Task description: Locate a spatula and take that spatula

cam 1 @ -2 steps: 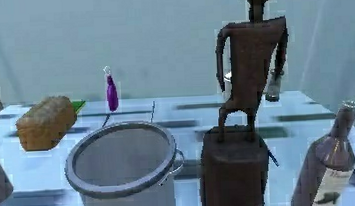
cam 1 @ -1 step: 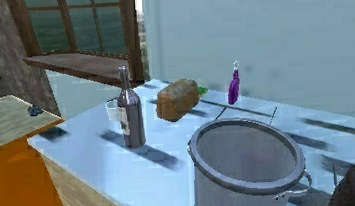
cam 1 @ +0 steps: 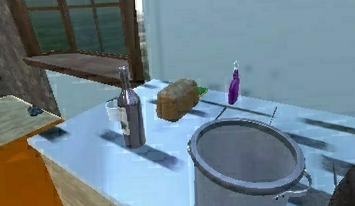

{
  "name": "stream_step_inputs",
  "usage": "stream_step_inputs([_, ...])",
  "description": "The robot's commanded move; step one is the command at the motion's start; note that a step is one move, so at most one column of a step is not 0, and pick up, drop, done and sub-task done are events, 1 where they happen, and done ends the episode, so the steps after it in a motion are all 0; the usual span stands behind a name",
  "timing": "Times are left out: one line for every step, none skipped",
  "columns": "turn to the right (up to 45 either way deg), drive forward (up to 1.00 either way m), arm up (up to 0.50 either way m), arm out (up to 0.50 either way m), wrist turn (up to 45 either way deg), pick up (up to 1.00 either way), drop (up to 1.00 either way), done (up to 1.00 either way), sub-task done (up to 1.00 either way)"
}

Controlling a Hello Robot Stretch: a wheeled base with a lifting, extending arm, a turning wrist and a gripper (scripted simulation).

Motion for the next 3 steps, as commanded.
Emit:
stream_step_inputs([0.0,0.0,0.38,0.0,0.0,0.0,0.0,0.0,0.0])
stream_step_inputs([0.0,0.0,0.0,0.28,0.0,0.0,0.0,0.0,0.0])
stream_step_inputs([0.0,0.0,0.0,0.0,45.0,0.0,0.0,0.0,0.0])
